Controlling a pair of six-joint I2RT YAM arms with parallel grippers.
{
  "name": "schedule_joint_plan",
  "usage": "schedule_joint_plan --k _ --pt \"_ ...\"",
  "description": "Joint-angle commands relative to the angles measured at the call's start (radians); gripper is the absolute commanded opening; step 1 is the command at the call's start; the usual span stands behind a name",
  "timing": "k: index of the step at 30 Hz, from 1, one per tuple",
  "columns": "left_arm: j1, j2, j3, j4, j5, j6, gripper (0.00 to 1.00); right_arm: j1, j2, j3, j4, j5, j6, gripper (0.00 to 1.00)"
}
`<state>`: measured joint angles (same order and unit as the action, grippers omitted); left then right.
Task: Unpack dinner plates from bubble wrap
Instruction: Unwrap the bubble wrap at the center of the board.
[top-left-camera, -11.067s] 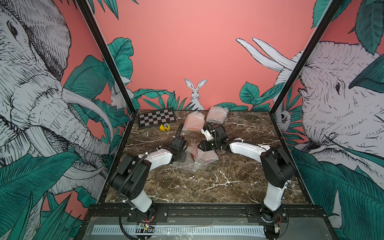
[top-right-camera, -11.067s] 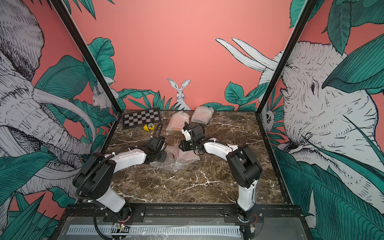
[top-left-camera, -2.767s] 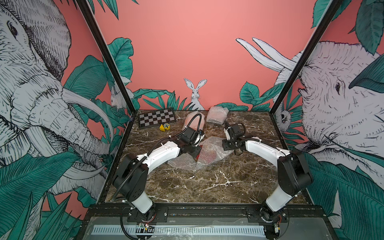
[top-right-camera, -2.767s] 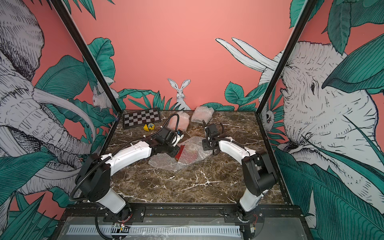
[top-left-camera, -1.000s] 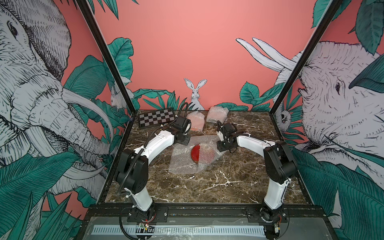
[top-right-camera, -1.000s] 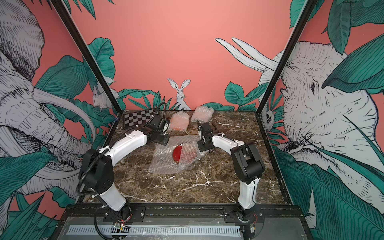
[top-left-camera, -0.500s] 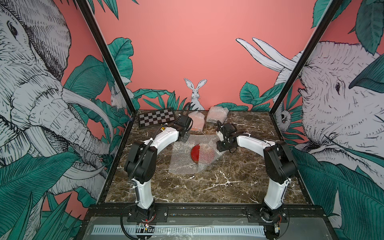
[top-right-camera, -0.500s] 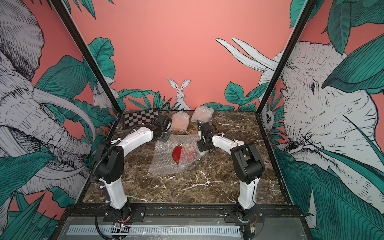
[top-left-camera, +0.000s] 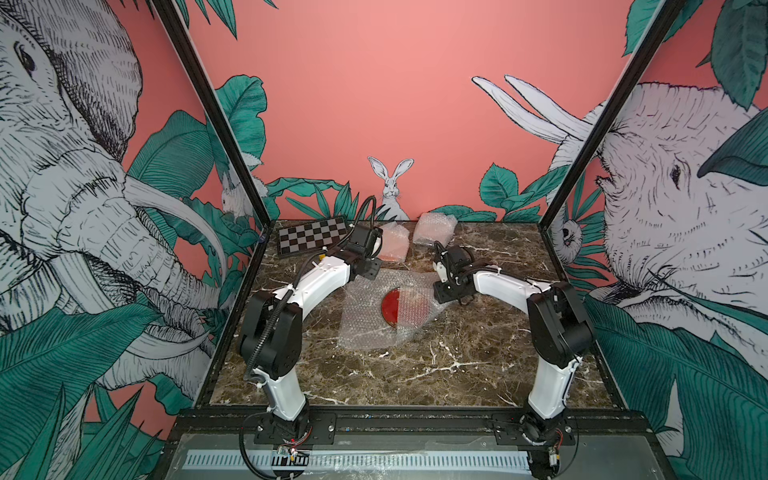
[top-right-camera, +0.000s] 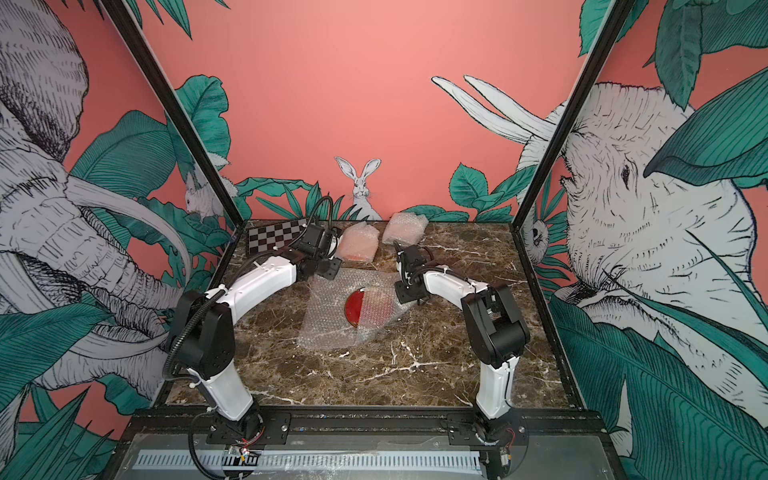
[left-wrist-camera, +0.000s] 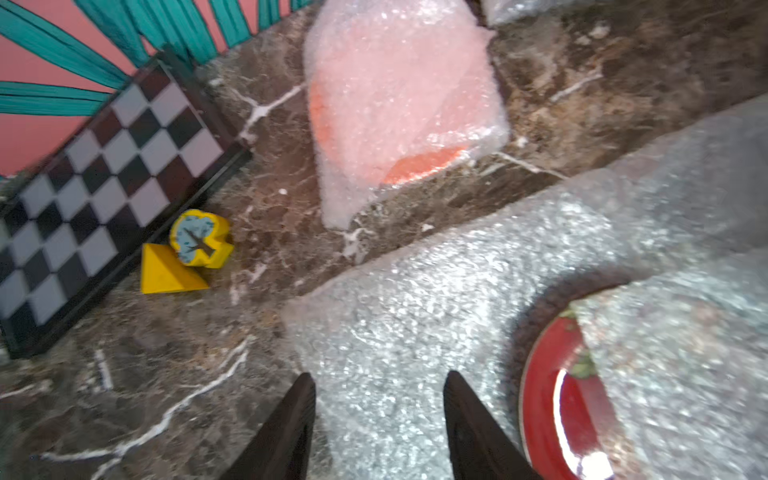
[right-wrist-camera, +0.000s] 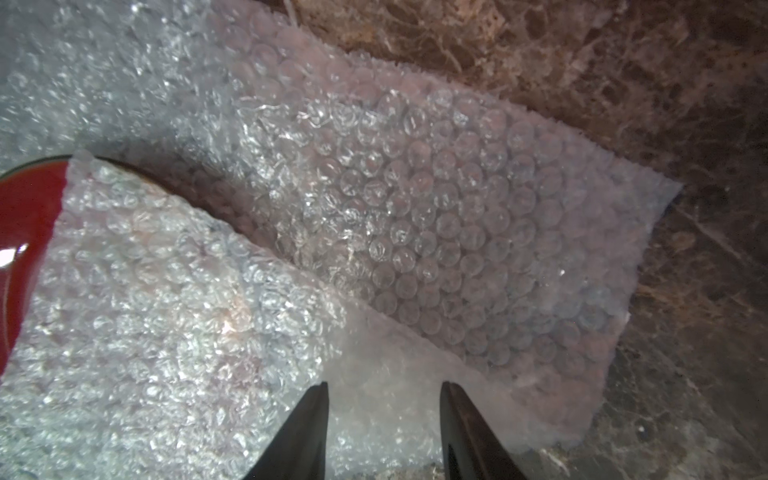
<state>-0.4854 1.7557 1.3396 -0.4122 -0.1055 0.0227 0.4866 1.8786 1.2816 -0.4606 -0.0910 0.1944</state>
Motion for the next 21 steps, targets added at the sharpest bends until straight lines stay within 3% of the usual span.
schedule_joint_plan --k 1,21 --pt "0.006 -0.002 -0.065 0.044 0.154 -0.066 0.5 0.003 -0.007 -0.01 0.001 0.014 0.004 0.46" --pt "0.038 0.145 -0.105 0.035 0.082 -0.158 0.43 0.003 -0.061 -0.019 -0.012 0.02 -0.003 0.47"
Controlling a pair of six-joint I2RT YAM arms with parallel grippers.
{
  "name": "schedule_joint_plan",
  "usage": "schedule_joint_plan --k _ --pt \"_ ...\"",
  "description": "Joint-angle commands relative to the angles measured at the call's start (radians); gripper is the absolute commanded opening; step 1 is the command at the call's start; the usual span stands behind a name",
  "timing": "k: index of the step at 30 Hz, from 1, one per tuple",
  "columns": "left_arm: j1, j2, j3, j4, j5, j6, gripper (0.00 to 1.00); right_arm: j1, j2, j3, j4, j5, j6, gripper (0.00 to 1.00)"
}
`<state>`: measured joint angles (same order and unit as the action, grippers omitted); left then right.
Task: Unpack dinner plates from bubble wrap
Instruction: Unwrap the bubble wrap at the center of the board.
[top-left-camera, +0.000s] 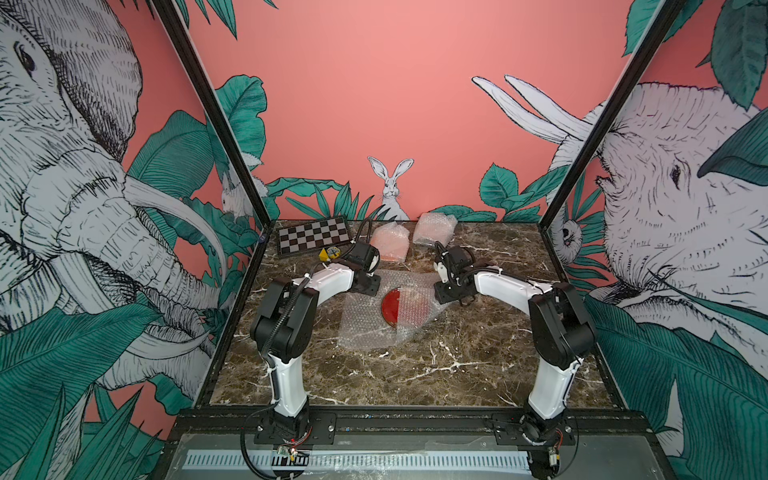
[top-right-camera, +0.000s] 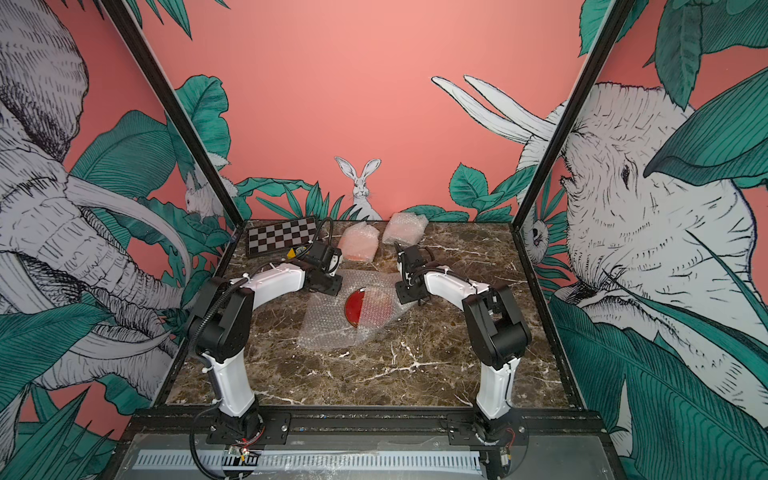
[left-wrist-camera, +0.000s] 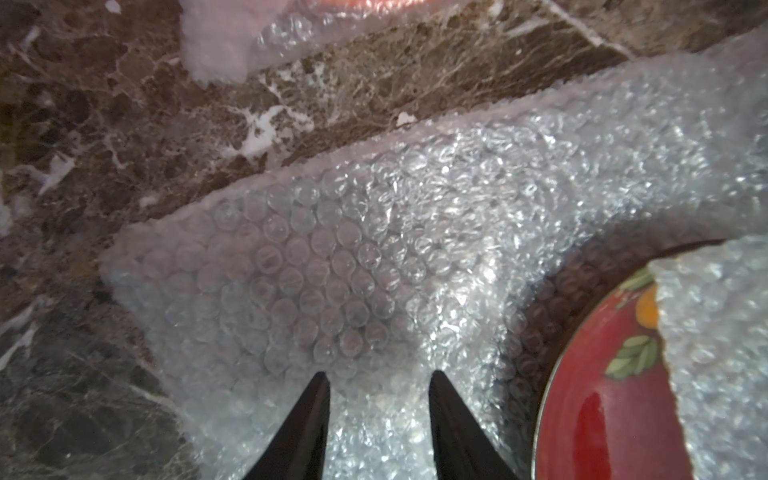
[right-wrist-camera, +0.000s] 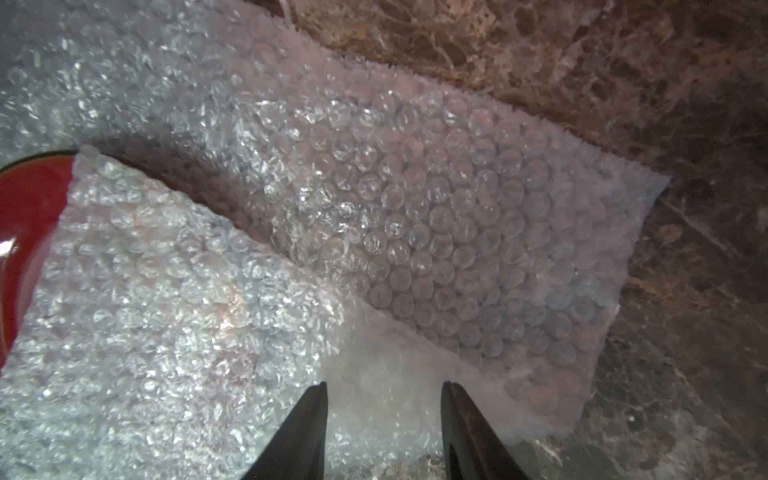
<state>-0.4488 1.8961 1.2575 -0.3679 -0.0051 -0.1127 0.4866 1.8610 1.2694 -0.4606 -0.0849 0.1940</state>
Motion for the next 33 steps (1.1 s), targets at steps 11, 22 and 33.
schedule_joint_plan --k 11,22,33 --pt "0.001 -0.025 -0.079 -0.002 0.005 -0.032 0.43 0.005 -0.131 -0.007 -0.005 0.006 0.001 0.49" --pt "0.002 -0.03 -0.108 0.019 0.028 -0.048 0.42 0.059 -0.081 0.12 0.031 -0.121 -0.016 0.54" --pt "0.001 -0.044 -0.124 0.019 0.036 -0.045 0.42 0.115 0.088 0.295 0.012 -0.116 -0.016 0.58"
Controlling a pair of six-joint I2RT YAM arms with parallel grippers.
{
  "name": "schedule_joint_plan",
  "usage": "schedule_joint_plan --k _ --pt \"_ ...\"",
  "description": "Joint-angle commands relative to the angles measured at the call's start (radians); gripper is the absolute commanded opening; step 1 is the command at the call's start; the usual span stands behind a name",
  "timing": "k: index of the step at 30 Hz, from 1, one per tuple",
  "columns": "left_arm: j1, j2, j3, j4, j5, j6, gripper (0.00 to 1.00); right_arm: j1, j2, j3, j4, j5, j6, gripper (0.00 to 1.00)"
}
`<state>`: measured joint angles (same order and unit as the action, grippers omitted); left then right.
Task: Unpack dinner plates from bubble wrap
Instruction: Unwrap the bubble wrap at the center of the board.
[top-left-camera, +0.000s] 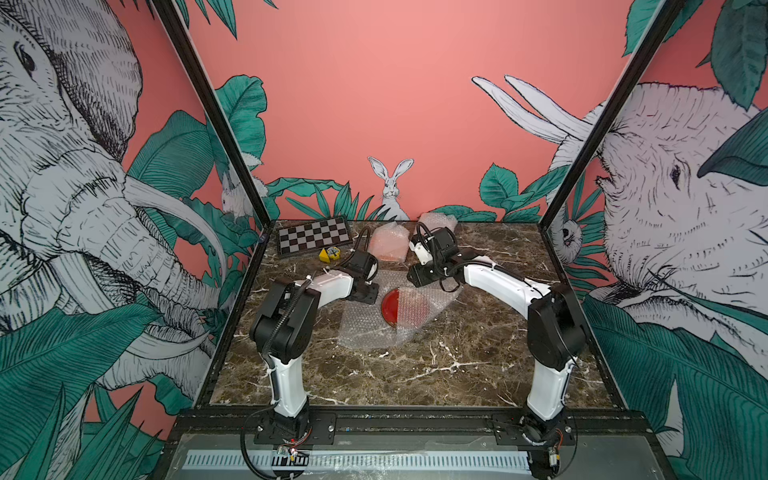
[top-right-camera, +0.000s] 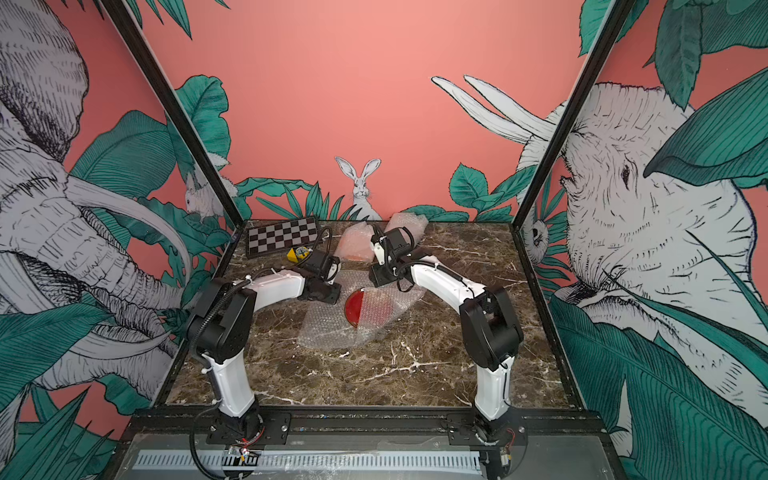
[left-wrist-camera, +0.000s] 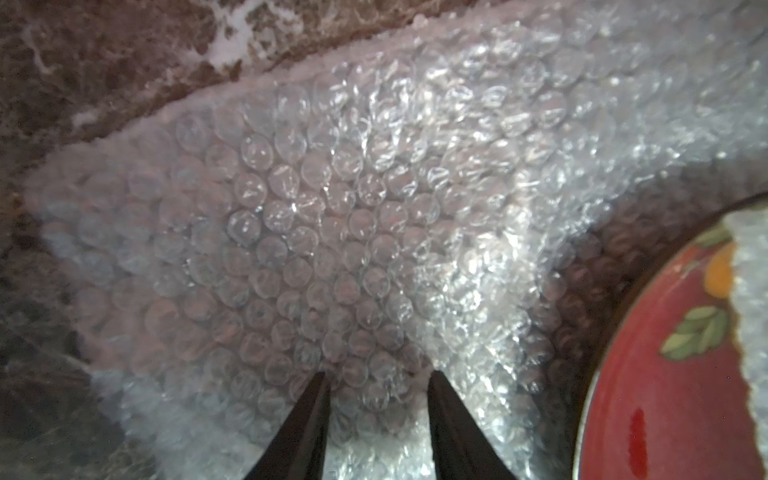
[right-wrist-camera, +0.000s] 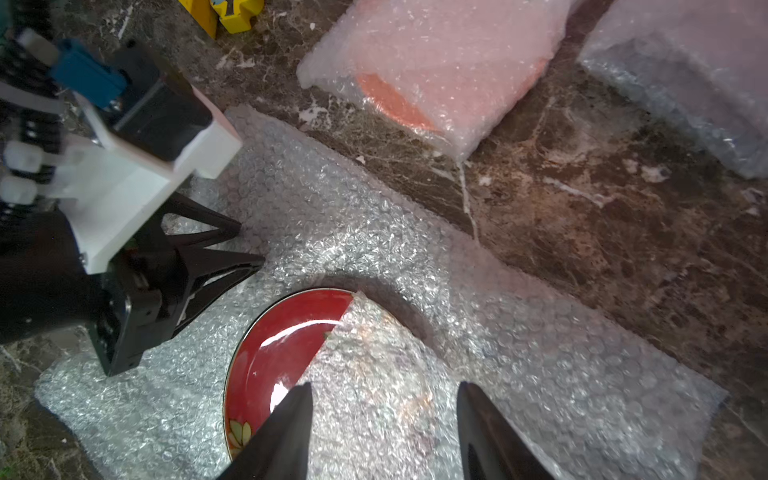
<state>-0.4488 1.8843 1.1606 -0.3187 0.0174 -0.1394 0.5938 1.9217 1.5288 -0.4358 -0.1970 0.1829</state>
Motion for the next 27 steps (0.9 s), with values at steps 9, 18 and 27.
schedule_joint_plan --k 9,18,27 --pt "0.001 -0.034 -0.031 -0.025 0.026 -0.022 0.42 0.015 0.122 0.115 -0.041 0.004 -0.005 0.56" --pt "0.001 -0.029 -0.031 -0.024 0.035 -0.022 0.42 0.018 0.188 0.167 -0.067 -0.016 -0.02 0.56" --pt "0.001 -0.026 -0.03 -0.024 0.043 -0.023 0.42 0.024 0.232 0.191 -0.087 -0.032 -0.028 0.54"
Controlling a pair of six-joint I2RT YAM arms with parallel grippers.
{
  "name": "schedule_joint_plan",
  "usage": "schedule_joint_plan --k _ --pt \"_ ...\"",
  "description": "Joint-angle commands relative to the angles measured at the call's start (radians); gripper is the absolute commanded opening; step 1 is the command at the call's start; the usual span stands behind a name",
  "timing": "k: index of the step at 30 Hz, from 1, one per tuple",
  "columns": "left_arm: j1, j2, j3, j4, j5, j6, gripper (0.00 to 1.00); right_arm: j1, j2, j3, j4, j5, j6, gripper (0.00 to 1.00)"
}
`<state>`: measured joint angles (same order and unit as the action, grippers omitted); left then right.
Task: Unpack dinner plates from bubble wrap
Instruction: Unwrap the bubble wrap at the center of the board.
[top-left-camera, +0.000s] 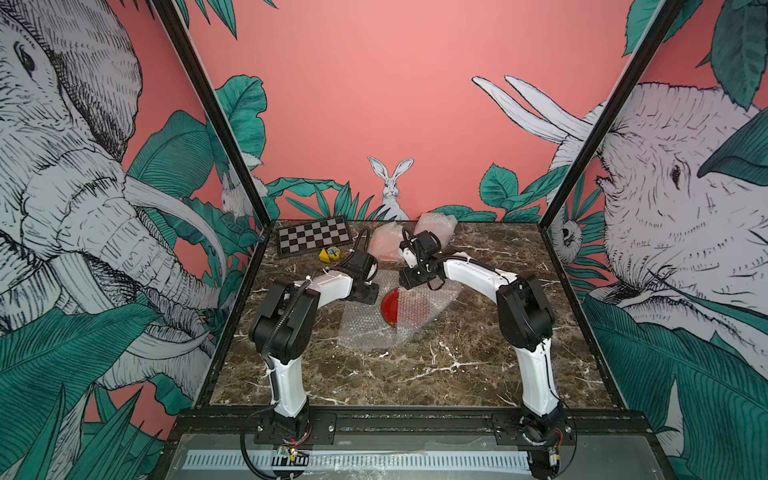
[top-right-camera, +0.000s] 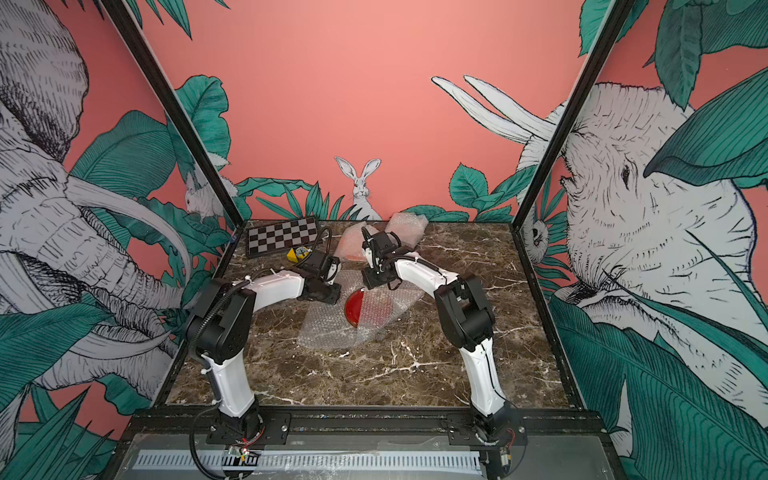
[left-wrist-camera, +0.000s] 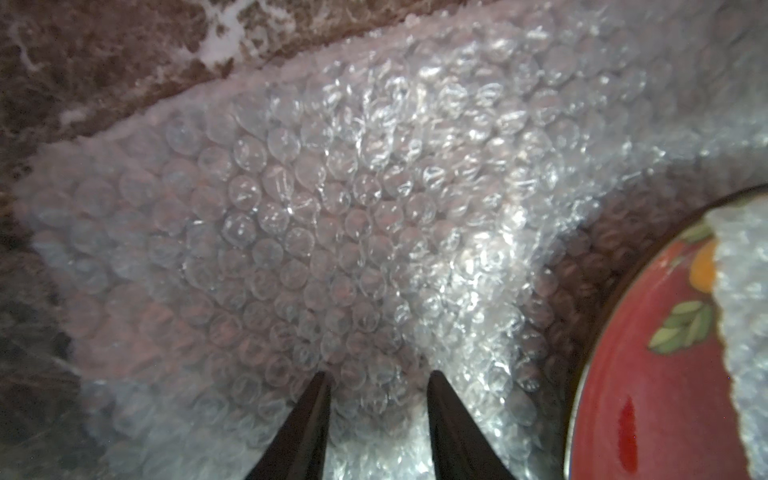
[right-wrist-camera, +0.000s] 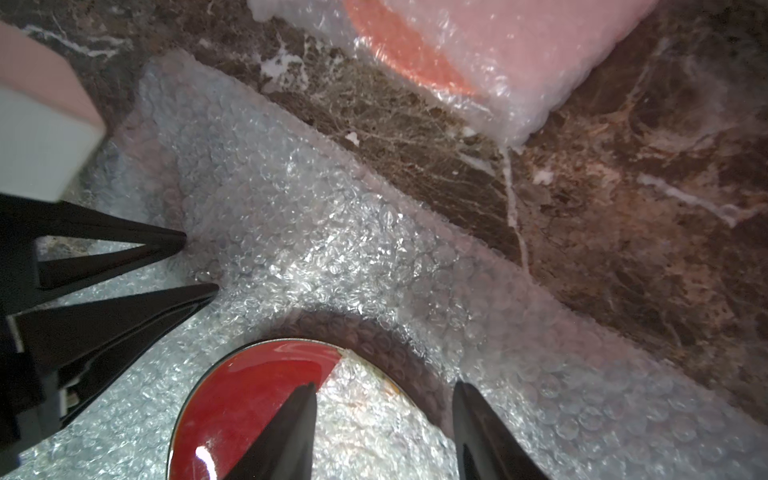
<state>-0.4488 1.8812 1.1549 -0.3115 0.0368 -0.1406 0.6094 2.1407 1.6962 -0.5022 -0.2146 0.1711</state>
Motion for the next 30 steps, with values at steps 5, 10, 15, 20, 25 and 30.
schedule_joint_plan --k 5,10,15,20,25,30 --pt "0.001 -0.021 -0.024 -0.033 0.024 -0.02 0.42 0.01 0.029 0.029 -0.032 -0.022 -0.016 0.51" --pt "0.001 -0.02 -0.025 -0.034 0.025 -0.017 0.42 0.011 0.039 0.022 -0.032 -0.02 -0.015 0.5" --pt "0.001 -0.02 -0.024 -0.034 0.028 -0.019 0.42 0.012 0.054 0.029 -0.04 -0.02 -0.014 0.5" --pt "0.0 -0.018 -0.024 -0.035 0.028 -0.017 0.42 0.012 0.063 0.026 -0.041 -0.021 -0.016 0.48" --pt "0.001 -0.015 -0.026 -0.038 0.028 -0.017 0.42 0.013 0.066 0.02 -0.042 -0.016 -0.018 0.44" --pt "0.001 -0.014 -0.024 -0.038 0.027 -0.016 0.41 0.014 0.059 0.011 -0.041 -0.006 -0.02 0.38"
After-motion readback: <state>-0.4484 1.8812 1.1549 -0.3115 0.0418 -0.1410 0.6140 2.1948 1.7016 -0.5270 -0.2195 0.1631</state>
